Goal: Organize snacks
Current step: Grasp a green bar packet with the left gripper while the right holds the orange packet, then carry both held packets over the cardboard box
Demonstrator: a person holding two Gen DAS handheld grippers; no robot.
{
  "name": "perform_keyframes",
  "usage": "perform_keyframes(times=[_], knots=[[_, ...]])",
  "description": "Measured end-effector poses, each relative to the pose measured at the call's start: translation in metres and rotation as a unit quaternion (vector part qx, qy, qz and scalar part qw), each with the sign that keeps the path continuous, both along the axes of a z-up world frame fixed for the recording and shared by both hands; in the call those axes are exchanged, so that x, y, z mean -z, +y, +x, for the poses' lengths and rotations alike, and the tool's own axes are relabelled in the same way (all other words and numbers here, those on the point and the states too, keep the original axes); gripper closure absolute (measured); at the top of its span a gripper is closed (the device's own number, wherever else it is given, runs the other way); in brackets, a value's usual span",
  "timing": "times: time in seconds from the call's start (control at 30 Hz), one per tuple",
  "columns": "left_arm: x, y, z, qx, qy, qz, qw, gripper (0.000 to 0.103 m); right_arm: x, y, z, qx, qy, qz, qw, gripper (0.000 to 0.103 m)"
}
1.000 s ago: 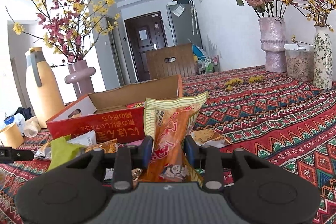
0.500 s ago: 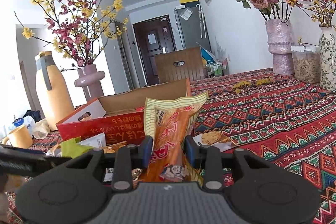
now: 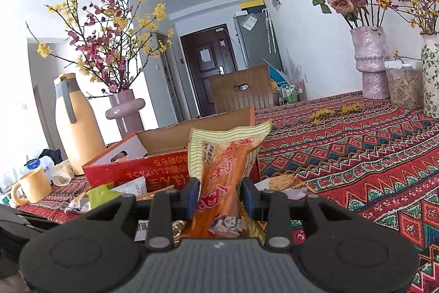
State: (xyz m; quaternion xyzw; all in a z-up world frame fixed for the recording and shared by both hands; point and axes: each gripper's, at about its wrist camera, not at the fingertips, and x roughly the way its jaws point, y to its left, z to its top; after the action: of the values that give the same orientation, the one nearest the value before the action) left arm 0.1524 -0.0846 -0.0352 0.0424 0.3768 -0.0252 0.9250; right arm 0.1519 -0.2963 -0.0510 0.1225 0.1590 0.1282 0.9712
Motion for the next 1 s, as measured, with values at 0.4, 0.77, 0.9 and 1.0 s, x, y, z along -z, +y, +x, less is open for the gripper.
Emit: perform_keyframes(times=[0.4, 0.77, 0.9, 1.0], knots=[[-0.014, 0.012, -0.009, 0.000, -0.031, -0.015, 0.9994, 0.064, 0.000, 0.003, -0.002, 0.004, -0.004, -0.008, 1.000, 0.070], [-0.051, 0.030, -0.007, -0.001, -0.092, -0.030, 0.9953, 0.064, -0.019, 0.008, -0.008, -0.005, -0.018, -0.021, 1.000, 0.070], [-0.067, 0.036, 0.000, -0.001, -0.115, -0.035, 0.9928, 0.064, -0.036, 0.011, -0.005, -0.003, -0.036, -0.029, 0.999, 0.070], [-0.081, 0.039, 0.007, -0.002, -0.132, -0.038, 0.9905, 0.064, -0.050, 0.016, 0.004, 0.000, -0.047, -0.035, 0.998, 0.070]])
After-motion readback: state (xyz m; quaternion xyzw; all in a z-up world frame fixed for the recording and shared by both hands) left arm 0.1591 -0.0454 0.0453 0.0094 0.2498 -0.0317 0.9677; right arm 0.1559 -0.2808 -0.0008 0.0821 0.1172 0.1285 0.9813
